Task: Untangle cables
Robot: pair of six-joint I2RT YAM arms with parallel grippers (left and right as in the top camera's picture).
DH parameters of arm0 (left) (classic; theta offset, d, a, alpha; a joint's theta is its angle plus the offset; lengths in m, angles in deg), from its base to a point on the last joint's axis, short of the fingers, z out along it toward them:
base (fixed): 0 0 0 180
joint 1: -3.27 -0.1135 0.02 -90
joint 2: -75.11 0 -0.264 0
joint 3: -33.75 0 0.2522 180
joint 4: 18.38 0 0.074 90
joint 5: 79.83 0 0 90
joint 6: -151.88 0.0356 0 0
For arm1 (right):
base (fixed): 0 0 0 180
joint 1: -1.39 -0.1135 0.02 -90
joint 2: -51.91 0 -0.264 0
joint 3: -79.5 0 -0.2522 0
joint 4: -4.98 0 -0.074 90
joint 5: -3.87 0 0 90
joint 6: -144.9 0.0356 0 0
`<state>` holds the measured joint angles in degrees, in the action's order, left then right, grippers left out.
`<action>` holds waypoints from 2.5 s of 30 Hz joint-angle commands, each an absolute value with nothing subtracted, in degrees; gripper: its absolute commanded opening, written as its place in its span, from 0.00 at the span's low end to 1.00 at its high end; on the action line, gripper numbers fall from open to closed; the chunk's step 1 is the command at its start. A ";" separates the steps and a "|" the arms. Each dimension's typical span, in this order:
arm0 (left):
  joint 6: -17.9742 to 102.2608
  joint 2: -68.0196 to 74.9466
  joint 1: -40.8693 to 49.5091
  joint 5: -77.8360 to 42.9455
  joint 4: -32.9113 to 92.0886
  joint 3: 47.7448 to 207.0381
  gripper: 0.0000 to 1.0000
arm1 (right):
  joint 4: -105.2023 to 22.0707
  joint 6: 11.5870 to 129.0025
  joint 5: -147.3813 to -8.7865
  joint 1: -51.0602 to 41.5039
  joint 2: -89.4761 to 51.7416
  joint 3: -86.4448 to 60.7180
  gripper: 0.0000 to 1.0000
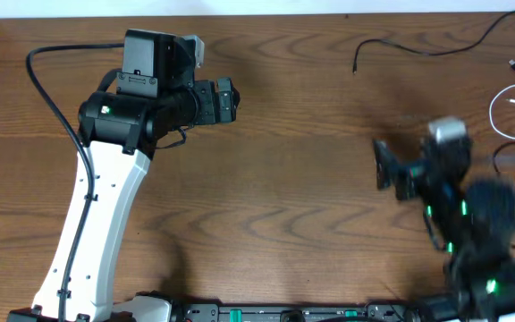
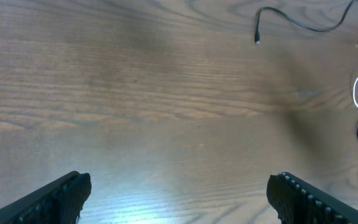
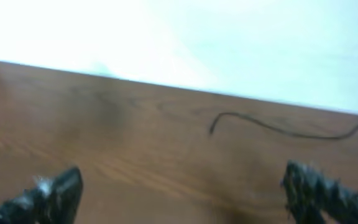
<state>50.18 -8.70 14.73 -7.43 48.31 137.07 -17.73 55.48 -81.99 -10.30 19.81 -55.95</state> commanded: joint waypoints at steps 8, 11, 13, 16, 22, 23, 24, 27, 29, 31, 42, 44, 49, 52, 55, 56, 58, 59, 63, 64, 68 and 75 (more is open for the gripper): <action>51.36 -8.83 14.82 -6.67 48.48 137.64 0.96 | -11.68 53.90 -80.24 -7.28 42.87 -77.83 0.99; 51.36 -8.83 14.82 -6.67 48.48 137.62 0.96 | -11.30 52.74 -80.19 -7.17 45.34 -80.11 0.99; 51.36 -8.83 14.82 -6.67 48.48 137.64 0.96 | -11.26 51.96 -80.19 -7.15 47.02 -81.85 0.99; 51.36 -8.83 14.82 -6.65 48.48 137.64 0.96 | -10.87 51.80 -80.19 -7.17 50.65 -85.85 0.99; 51.36 -8.83 14.82 -6.67 48.48 137.64 0.96 | -12.86 51.80 -82.38 -7.22 51.61 -86.42 0.99; 51.36 -8.83 14.82 -6.67 48.48 137.64 0.96 | -12.88 51.83 -82.36 -7.22 51.61 -86.42 0.99; 51.36 -8.83 14.82 -6.65 48.48 137.64 0.96 | -12.86 51.87 -82.12 -7.22 51.61 -86.42 0.99; 51.36 -8.83 14.82 -6.67 48.48 137.64 0.96 | -12.81 51.85 -81.94 -7.22 51.59 -86.42 0.99; 51.36 -8.83 14.82 -6.65 48.48 137.64 0.96 | -12.81 51.85 -81.94 -7.22 51.59 -86.42 0.99; 51.36 -8.83 14.82 -6.65 48.48 137.64 0.96 | -12.81 51.85 -81.94 -7.22 51.59 -86.42 0.99; 51.36 -8.83 14.82 -6.67 48.48 137.62 0.96 | -12.81 51.85 -81.94 -7.22 51.59 -86.42 0.99; 51.40 -8.83 14.82 -6.63 48.48 137.64 0.96 | -12.81 51.85 -81.94 -7.22 51.59 -86.42 0.99; 51.99 -8.83 14.82 0.19 48.48 137.64 0.96 | -12.81 51.83 -81.94 -7.22 51.59 -86.42 0.99; 51.99 -8.83 14.82 0.35 48.51 137.64 0.96 | -12.81 51.85 -81.94 -7.22 51.59 -86.42 0.99; 52.19 -8.50 14.84 0.87 48.37 137.14 0.96 | -12.81 51.85 -81.94 -7.22 51.59 -86.42 0.99; 52.21 -7.89 14.89 1.77 48.24 136.81 0.96 | -12.81 51.85 -81.94 -7.22 51.59 -86.42 0.99; 52.23 -6.34 14.87 3.43 48.00 135.98 0.96 | -12.81 51.85 -81.94 -7.22 51.59 -86.42 0.99; 52.25 -5.49 14.87 3.87 47.50 135.35 0.96 | -12.81 51.85 -81.94 -7.22 51.59 -86.42 0.99; 55.07 -0.37 14.89 4.46 43.30 130.36 0.96 | -12.81 51.85 -81.94 -7.22 51.59 -86.42 0.99; 56.06 1.68 14.87 4.46 41.56 128.27 0.96 | -12.81 51.85 -81.94 -7.22 51.59 -86.42 0.99; 58.20 9.49 14.56 4.46 35.06 119.74 0.96 | -12.81 51.83 -81.94 -7.22 51.59 -86.42 0.99; 59.77 30.07 12.00 4.21 14.23 93.36 0.96 | -12.81 51.85 -81.94 -7.22 51.59 -86.42 0.99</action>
<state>57.69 22.80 13.12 3.45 19.35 103.31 -12.70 52.55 -81.61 -7.67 51.17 -86.23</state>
